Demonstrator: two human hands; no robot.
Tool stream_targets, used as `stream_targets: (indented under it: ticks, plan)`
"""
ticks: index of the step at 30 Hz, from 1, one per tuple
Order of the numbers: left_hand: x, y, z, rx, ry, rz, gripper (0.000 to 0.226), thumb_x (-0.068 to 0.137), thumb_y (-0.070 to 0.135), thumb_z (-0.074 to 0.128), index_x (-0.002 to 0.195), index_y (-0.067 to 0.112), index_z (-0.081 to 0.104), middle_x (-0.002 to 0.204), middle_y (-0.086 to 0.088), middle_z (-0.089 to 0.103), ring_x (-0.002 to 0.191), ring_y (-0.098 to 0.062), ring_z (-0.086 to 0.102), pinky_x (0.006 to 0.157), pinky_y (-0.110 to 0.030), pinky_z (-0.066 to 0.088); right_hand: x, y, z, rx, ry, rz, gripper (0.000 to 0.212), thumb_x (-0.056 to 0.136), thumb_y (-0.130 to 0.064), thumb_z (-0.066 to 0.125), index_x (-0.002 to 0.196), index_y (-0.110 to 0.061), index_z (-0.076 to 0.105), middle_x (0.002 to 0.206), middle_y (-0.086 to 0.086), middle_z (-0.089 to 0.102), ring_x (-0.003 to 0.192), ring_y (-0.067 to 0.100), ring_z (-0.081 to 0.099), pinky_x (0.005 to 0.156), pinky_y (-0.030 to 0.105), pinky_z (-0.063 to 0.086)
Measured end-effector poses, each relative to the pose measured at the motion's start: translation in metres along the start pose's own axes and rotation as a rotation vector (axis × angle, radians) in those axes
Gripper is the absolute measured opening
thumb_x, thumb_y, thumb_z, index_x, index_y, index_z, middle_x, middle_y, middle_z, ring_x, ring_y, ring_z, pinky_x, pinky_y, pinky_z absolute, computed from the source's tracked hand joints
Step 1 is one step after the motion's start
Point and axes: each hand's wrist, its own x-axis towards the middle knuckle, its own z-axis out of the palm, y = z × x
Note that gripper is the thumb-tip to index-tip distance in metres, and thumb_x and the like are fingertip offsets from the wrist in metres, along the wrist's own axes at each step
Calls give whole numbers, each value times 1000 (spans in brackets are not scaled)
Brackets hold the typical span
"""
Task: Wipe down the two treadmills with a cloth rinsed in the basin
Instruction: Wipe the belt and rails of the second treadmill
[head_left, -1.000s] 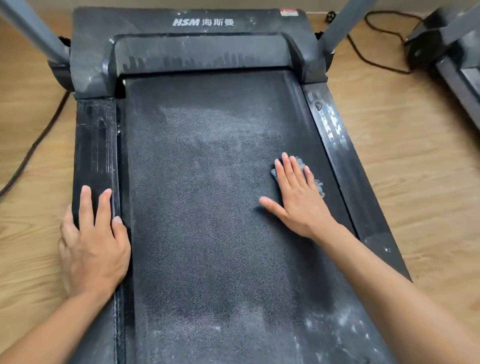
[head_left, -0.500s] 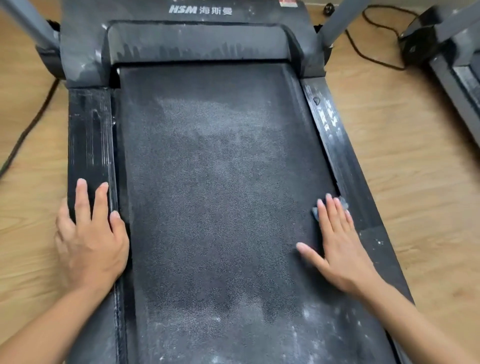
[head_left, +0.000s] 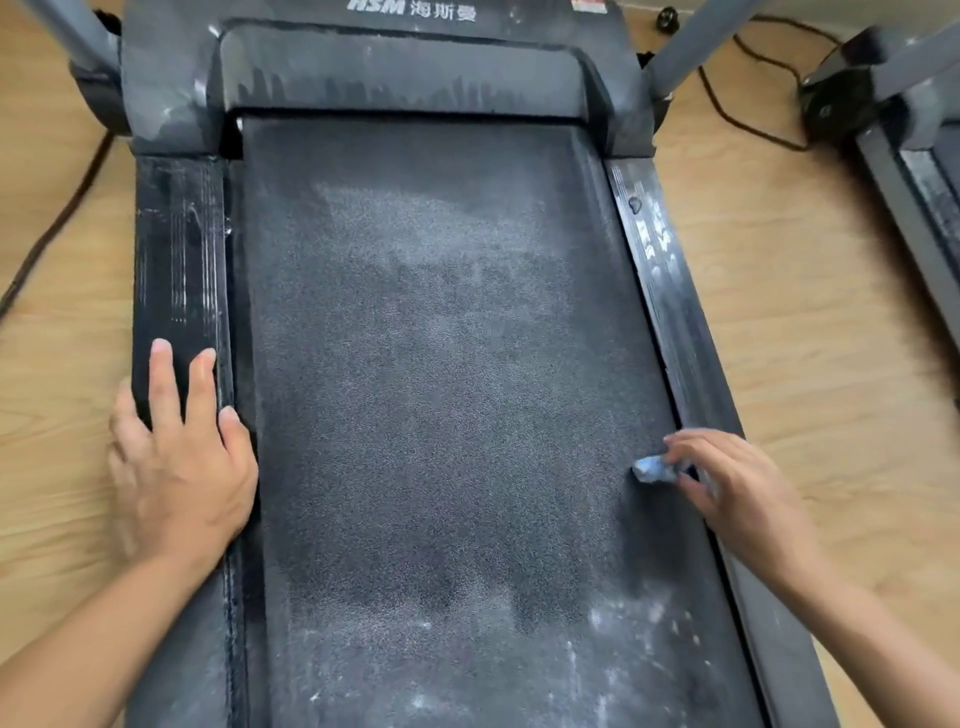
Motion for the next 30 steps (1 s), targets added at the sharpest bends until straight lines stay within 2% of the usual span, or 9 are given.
stream_targets:
  ticks: [2, 5, 8, 11, 15, 18, 22, 25, 30]
  plan:
    - [1, -2, 3, -4, 16, 2, 54, 106, 24, 47, 159, 25, 37, 174, -2, 19, 144, -49, 32, 104, -76, 39, 6, -6, -4, 37, 43, -9, 26, 75, 3, 81, 91, -12, 67, 114, 2, 66, 108, 25, 64, 94, 28, 42]
    - [1, -5, 5, -1, 23, 9, 54, 106, 22, 49, 159, 25, 37, 174, -2, 20, 142, -50, 33, 102, -76, 40, 1, -20, -9, 117, 11, 28, 43, 73, 16, 78, 97, -15, 61, 108, 1, 67, 109, 22, 62, 92, 31, 44]
    - [1, -1, 2, -21, 9, 4, 57, 102, 32, 37, 158, 26, 36, 173, -2, 21, 142, -51, 33, 102, -76, 40, -15, -32, -27, 145, -60, 51, 48, 75, 20, 73, 100, -18, 60, 99, -7, 65, 92, 10, 56, 80, 18, 38]
    - [1, 2, -1, -31, -6, 5, 60, 99, 34, 34, 158, 25, 36, 173, -3, 22, 142, -50, 33, 101, -77, 40, -19, -34, -51, 238, -143, 53, 46, 84, 15, 65, 103, -26, 61, 102, -21, 61, 101, -5, 56, 87, 6, 37]
    - [2, 2, -2, -12, -37, -6, 61, 99, 37, 32, 159, 27, 35, 174, -1, 19, 144, -52, 30, 106, -76, 37, 14, -23, -34, 253, -231, -11, 49, 90, 4, 72, 104, -43, 64, 103, -21, 64, 102, 4, 56, 91, 27, 46]
    - [3, 2, -2, -21, -41, -21, 61, 99, 37, 32, 159, 28, 35, 175, 0, 17, 145, -51, 29, 108, -75, 36, 30, -32, 3, 102, -72, 44, 49, 86, -6, 79, 128, -28, 68, 129, -2, 61, 121, 25, 53, 104, 46, 45]
    - [3, 0, 0, -28, -27, -11, 61, 99, 36, 34, 159, 27, 36, 174, -1, 19, 144, -50, 31, 106, -76, 38, 1, -52, 35, 164, 177, 216, 31, 94, -12, 69, 124, -13, 63, 127, 5, 52, 119, 31, 49, 109, 43, 39]
    - [4, -1, 2, -25, -26, -6, 61, 99, 35, 35, 159, 28, 36, 174, -1, 19, 145, -49, 31, 106, -75, 38, -27, -63, 65, 177, 103, 285, 45, 98, -32, 56, 133, -4, 56, 140, 11, 52, 134, 35, 48, 119, 43, 34]
    - [3, -2, 3, -26, -14, -12, 60, 99, 36, 35, 159, 29, 35, 174, 0, 18, 145, -50, 31, 107, -75, 37, -25, -55, 89, 88, -11, 190, 63, 108, -36, 36, 161, -1, 31, 172, 16, 21, 161, 29, 13, 130, 45, 12]
